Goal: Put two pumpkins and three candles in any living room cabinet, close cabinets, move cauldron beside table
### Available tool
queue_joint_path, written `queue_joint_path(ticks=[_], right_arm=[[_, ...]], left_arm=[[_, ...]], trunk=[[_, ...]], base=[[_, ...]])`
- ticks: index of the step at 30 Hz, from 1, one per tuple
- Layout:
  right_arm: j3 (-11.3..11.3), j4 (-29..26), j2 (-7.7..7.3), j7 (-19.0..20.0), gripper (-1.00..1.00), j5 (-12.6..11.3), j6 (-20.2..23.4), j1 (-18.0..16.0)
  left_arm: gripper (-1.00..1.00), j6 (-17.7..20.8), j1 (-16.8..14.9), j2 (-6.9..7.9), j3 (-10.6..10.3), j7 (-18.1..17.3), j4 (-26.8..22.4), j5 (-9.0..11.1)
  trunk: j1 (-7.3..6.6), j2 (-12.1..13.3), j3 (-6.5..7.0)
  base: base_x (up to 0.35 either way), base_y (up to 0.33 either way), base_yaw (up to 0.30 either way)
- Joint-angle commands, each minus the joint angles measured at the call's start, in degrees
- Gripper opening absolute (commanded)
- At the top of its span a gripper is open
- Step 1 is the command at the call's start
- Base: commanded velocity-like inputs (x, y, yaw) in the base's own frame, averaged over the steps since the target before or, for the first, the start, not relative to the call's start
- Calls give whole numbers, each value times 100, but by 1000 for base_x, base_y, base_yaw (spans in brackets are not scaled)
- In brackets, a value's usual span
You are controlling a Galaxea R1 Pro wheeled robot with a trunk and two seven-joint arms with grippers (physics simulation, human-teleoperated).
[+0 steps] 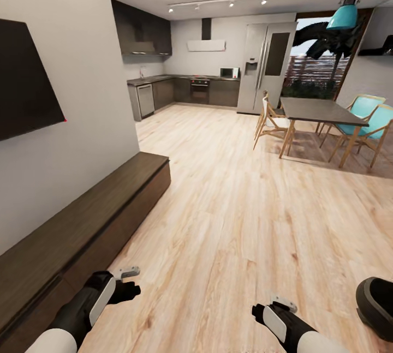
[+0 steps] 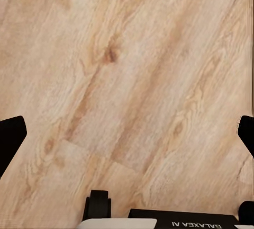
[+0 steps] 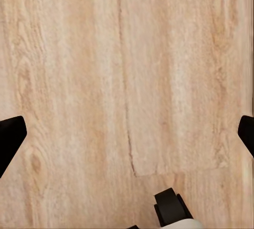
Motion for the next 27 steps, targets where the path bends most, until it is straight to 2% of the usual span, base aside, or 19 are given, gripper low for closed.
queue_joint_path(ticks=[1,16,21,27], right_arm=[[0,0,0,0,100,0,0,0],[0,8,0,0,100,-1,-101,0],[0,9,4,0,100,-2,-114,0],[0,2,8,0,100,5,-120,0]], left_arm=[[100,-3,0,0,1,0,0,1],[100,-9,0,2,2,5,0,1],[100,-9,0,8,2,1,0,0],[100,-11,0,17,2,0,0,-4]], trunk=[[0,0,2],[0,0,41],[0,0,54],[0,0,63]], base=[[0,0,-287],[14,0,-287],[151,0,-287],[292,0,-221]])
